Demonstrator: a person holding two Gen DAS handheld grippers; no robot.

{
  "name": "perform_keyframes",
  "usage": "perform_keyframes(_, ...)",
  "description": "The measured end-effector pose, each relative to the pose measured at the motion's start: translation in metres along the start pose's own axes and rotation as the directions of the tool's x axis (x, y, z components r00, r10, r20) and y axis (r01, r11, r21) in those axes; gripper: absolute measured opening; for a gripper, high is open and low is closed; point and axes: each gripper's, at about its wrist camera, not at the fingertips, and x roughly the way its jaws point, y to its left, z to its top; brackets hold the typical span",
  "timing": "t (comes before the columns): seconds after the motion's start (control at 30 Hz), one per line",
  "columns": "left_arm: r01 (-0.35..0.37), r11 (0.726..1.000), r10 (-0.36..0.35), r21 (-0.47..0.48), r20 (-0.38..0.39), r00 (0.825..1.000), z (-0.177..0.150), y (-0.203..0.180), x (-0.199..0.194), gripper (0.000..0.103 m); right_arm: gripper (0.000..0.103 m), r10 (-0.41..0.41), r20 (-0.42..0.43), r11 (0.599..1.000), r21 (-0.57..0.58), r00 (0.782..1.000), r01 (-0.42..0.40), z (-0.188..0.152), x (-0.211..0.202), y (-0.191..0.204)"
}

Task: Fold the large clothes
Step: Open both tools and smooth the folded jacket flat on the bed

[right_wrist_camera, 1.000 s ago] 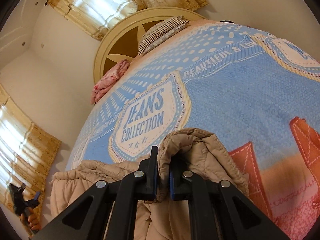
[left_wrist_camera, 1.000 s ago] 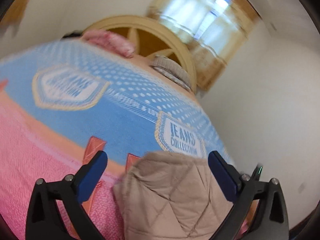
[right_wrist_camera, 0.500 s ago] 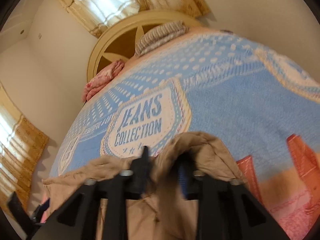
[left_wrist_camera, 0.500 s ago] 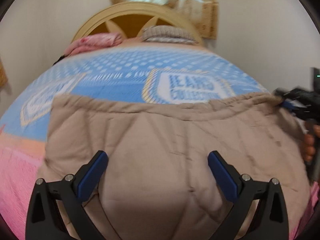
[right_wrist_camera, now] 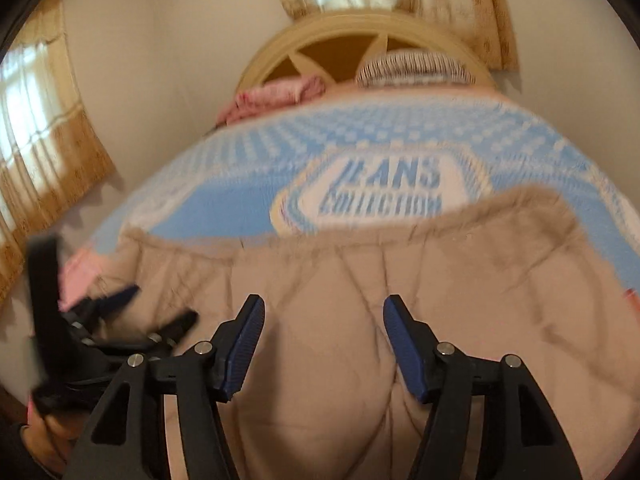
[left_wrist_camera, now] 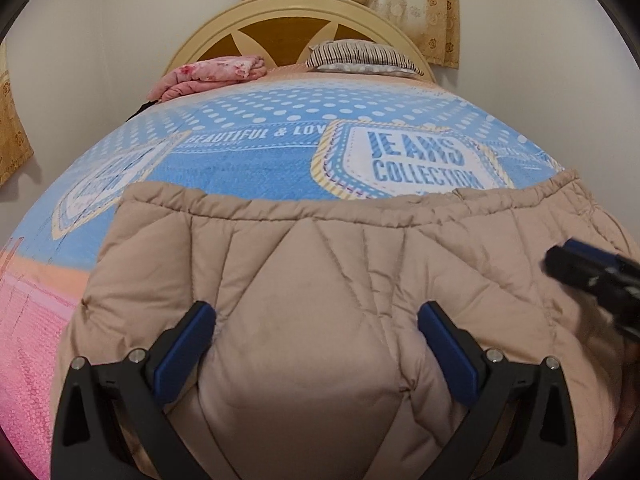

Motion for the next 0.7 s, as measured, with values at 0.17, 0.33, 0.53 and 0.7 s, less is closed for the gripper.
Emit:
perform_keyframes(0.17,0.008,1.000,-0.008,-0.008,-0.015,1.000,0.002,-0.001,0.009,0.103,0.061,-0.003,-0.025,1.000,0.017,1.000,0.003,-0.004,0.012,-0.011)
perform_keyframes(0.33,0.011,1.000,-0.011,-0.015,-0.021,1.000,-0.001,0.000,0.012,0.103,0.061,-0.019,-0.033,1.000,0.012,0.999,0.019,-0.010,0.018,-0.010)
perform_keyframes(0.53,0.005,1.000,-0.005,-0.013,-0.034,0.999,-0.001,-0.002,0.016,0.103,0.061,-0.032,-0.050,0.999,0.007,0.998,0.032,-0.011,0.026,-0.010)
perform_keyframes(0.7,0.004,1.000,-0.004,-0.012,-0.044,0.999,-0.002,-0.002,0.020,0.103,0.061,-0.041,-0.061,0.999,0.003,0.997,0.041,-0.013,0.032,-0.011)
